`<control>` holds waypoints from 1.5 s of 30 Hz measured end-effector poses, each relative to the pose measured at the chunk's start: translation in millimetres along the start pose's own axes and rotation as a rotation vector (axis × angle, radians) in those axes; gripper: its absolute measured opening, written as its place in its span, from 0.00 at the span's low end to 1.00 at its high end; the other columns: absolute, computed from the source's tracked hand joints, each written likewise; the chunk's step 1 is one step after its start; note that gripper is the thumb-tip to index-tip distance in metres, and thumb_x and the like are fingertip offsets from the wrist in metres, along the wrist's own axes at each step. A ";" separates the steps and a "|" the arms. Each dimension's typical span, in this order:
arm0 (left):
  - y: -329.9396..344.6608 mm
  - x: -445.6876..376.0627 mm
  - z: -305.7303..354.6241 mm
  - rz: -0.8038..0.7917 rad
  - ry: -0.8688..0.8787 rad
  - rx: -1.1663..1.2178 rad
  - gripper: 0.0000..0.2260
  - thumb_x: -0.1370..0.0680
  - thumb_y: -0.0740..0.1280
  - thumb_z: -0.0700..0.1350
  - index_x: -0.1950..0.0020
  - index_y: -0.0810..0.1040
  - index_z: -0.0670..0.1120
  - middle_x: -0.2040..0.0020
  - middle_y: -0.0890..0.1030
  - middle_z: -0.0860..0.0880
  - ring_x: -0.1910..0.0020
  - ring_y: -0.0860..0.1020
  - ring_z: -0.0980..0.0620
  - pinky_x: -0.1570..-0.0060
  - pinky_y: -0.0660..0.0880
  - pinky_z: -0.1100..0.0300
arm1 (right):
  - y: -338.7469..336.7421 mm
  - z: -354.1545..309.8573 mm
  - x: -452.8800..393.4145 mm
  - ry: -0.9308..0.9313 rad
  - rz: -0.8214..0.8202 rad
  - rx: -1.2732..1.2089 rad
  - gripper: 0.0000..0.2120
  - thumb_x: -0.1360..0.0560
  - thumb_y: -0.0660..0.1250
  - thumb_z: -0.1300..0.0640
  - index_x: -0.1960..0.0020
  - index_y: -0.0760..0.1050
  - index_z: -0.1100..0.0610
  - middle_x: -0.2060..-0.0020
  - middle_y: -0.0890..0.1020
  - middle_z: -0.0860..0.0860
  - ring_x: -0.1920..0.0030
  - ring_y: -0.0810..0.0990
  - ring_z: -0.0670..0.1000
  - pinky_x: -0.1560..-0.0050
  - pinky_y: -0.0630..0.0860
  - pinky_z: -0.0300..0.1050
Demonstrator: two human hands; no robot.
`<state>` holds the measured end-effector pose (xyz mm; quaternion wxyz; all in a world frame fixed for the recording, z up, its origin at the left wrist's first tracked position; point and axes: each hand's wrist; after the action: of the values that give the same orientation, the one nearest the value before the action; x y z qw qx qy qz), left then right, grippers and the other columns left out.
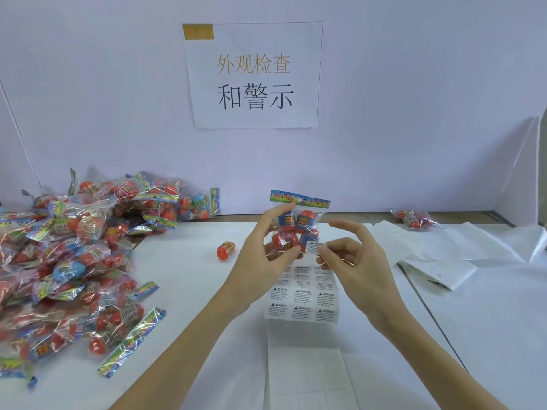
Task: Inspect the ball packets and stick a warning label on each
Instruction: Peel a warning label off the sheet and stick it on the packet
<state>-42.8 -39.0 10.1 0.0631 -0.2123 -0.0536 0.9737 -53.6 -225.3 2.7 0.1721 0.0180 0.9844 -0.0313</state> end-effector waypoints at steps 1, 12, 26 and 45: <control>0.1 0.7 0.3 -0.014 0.012 -0.014 0.29 0.21 0.72 0.32 0.27 0.73 0.58 0.32 0.79 0.53 0.38 0.82 0.57 0.44 0.81 0.61 | 0.2 0.5 -0.2 0.000 -0.002 0.000 0.19 0.22 0.73 0.64 0.35 0.75 0.50 0.58 0.87 0.52 0.58 0.87 0.51 0.53 0.81 0.38; 4.1 4.7 3.1 -0.065 -0.013 0.020 0.28 0.23 0.76 0.37 0.29 0.73 0.59 0.40 0.81 0.58 0.44 0.85 0.52 0.46 0.79 0.65 | 1.3 3.6 0.5 0.010 0.016 0.017 0.17 0.22 0.74 0.64 0.37 0.76 0.51 0.59 0.87 0.52 0.60 0.87 0.49 0.55 0.81 0.38; 7.4 3.7 0.3 0.068 0.042 -0.036 0.22 0.23 0.76 0.37 0.34 0.76 0.54 0.42 0.82 0.58 0.40 0.81 0.55 0.51 0.80 0.63 | 5.3 1.8 2.8 -0.015 0.007 0.075 0.17 0.22 0.75 0.61 0.37 0.75 0.49 0.60 0.87 0.49 0.59 0.86 0.48 0.53 0.82 0.41; -5.5 -6.0 8.2 0.195 -0.136 0.027 0.22 0.28 0.75 0.60 0.36 0.79 0.57 0.49 0.87 0.56 0.50 0.85 0.58 0.50 0.78 0.64 | -7.2 1.1 -1.6 -0.169 -0.096 0.391 0.04 0.18 0.68 0.53 0.49 0.81 0.52 0.57 0.86 0.41 0.53 0.84 0.41 0.52 0.78 0.34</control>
<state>-40.3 -35.2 20.6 -0.0328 -0.1491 -0.0240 0.9880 -52.0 -232.6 2.6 0.2456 0.0016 0.9415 -0.2310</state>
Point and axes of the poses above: each hand's wrist, its own x-axis away from the middle knuckle, its own y-axis out of the palm, z = x × y
